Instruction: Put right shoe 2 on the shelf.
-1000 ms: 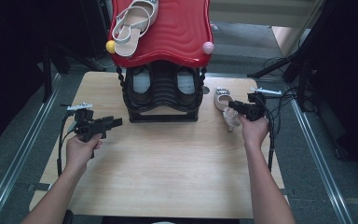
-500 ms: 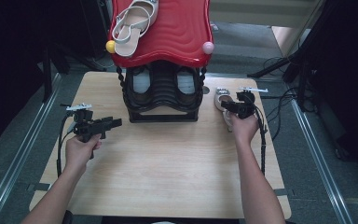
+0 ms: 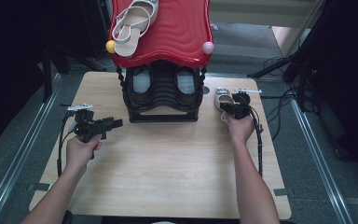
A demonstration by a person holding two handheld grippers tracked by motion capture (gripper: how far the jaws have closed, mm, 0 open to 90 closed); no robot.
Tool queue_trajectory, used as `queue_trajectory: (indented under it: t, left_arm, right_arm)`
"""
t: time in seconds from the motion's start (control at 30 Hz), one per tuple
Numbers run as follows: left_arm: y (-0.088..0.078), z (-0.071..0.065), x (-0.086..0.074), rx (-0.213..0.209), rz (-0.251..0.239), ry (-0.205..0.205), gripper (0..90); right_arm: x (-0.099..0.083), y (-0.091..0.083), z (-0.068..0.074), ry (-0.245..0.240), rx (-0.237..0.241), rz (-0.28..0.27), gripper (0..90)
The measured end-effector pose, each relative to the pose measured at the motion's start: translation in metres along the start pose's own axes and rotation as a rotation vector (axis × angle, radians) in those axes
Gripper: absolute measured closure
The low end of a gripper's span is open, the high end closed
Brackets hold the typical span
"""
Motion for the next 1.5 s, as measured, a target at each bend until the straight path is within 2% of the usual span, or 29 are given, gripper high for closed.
queue_trajectory:
  t: [0.2, 0.4, 0.63, 0.7, 0.9, 1.1, 1.33, 1.5]
  left_arm:
    - [0.0, 0.0, 0.0, -0.002, 0.004, -0.001, 41.8]
    - [0.0, 0.0, 0.0, -0.004, 0.004, -0.002, 41.8]
    - [0.001, 0.001, -0.001, -0.004, 0.006, -0.008, 41.8]
    - [0.001, 0.001, -0.001, -0.004, 0.007, -0.012, 41.8]
    - [0.002, 0.0, -0.001, -0.005, 0.006, -0.009, 41.8]
    - [0.001, 0.0, -0.001, -0.006, 0.007, -0.013, 41.8]
    - [0.0, 0.001, -0.001, -0.005, 0.007, -0.009, 41.7]
    - [0.0, 0.001, -0.001, -0.008, 0.006, -0.014, 41.6]
  right_arm:
    - [0.001, 0.001, -0.002, 0.021, -0.007, 0.021, 84.1]
    - [0.003, 0.0, -0.005, 0.065, 0.018, 0.029, 86.8]
    - [0.008, -0.007, -0.013, 0.089, 0.035, 0.005, 88.4]
    - [0.011, -0.011, -0.015, 0.111, 0.043, -0.006, 88.5]
    - [0.018, -0.02, -0.018, 0.146, 0.079, -0.034, 88.6]
    - [0.02, -0.025, -0.021, 0.227, 0.146, -0.05, 88.7]
    - [0.03, -0.032, -0.014, 0.206, 0.144, -0.052, 88.6]
    - [0.043, -0.041, -0.007, 0.201, 0.17, -0.057, 88.6]
Point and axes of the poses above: each handheld gripper's, and its own axes: y roughly forward along the jaws, x roughly out of its top, z roughly to its left, the point moved 3 cm from there along y, roughly forward along the jaws, and after that the axes turned 5 degrees about x, right-handed, at the moved point
